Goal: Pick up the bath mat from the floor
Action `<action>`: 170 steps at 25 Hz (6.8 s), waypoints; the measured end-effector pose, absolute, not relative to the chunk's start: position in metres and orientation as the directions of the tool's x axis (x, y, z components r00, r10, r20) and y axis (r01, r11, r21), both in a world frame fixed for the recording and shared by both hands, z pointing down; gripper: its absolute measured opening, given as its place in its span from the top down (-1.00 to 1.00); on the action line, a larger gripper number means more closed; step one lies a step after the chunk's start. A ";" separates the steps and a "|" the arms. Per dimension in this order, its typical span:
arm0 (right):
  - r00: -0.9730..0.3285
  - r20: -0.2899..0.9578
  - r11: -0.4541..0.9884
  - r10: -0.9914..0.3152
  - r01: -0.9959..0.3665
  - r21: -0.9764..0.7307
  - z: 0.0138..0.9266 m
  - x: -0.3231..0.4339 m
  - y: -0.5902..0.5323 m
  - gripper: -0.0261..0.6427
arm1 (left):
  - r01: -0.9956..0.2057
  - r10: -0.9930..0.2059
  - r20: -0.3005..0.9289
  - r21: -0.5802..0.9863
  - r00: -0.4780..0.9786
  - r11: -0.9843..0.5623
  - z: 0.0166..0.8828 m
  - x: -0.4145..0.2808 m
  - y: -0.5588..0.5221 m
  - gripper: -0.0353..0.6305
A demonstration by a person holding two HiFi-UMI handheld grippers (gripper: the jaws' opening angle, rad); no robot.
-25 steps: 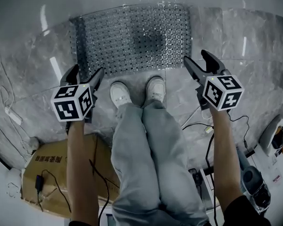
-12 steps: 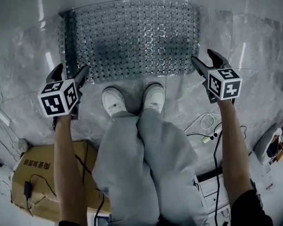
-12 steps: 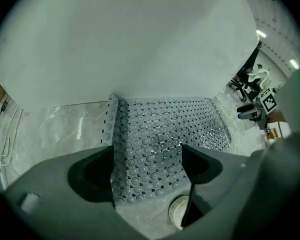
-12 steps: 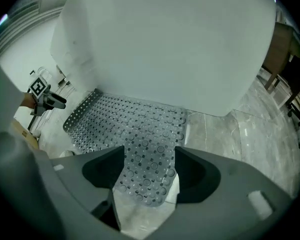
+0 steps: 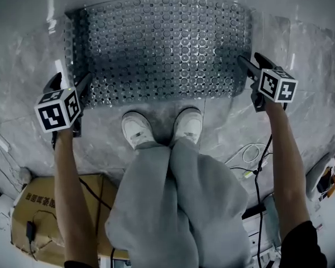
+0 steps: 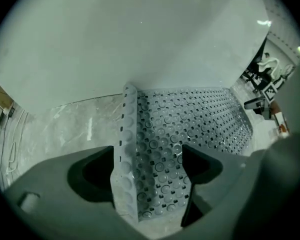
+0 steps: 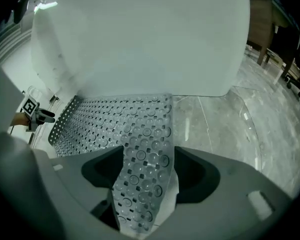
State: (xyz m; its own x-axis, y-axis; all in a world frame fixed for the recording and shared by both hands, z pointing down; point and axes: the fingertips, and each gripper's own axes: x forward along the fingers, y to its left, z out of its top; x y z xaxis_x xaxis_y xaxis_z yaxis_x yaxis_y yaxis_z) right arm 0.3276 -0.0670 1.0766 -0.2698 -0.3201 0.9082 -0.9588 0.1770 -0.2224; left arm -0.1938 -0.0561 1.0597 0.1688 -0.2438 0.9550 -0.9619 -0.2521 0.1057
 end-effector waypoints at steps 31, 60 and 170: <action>-0.251 0.959 0.072 -0.132 -0.967 -0.244 1.121 0.319 -0.056 0.84 | -0.975 -0.065 0.996 0.048 0.063 -0.215 1.119 -0.215 -0.053 0.67; -0.244 0.962 0.106 -0.122 -0.967 -0.232 0.969 0.203 -0.046 0.85 | -0.938 -0.089 0.944 0.300 0.318 -0.174 0.939 -0.121 -0.040 0.77; -0.548 -0.100 0.554 -0.830 -0.832 -0.040 -0.050 0.136 -0.101 0.86 | -0.885 -0.890 0.031 -0.102 0.454 -0.455 -0.040 0.027 -0.101 0.75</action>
State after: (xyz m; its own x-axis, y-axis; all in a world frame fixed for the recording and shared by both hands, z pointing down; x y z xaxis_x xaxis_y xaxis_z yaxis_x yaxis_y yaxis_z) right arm 0.1356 -0.1013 -0.0501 -0.5484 -0.8302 -0.0998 -0.8315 0.5541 -0.0401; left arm 0.0269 -0.1014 -0.0400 0.4541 -0.8904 0.0314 -0.8847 -0.4548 -0.1021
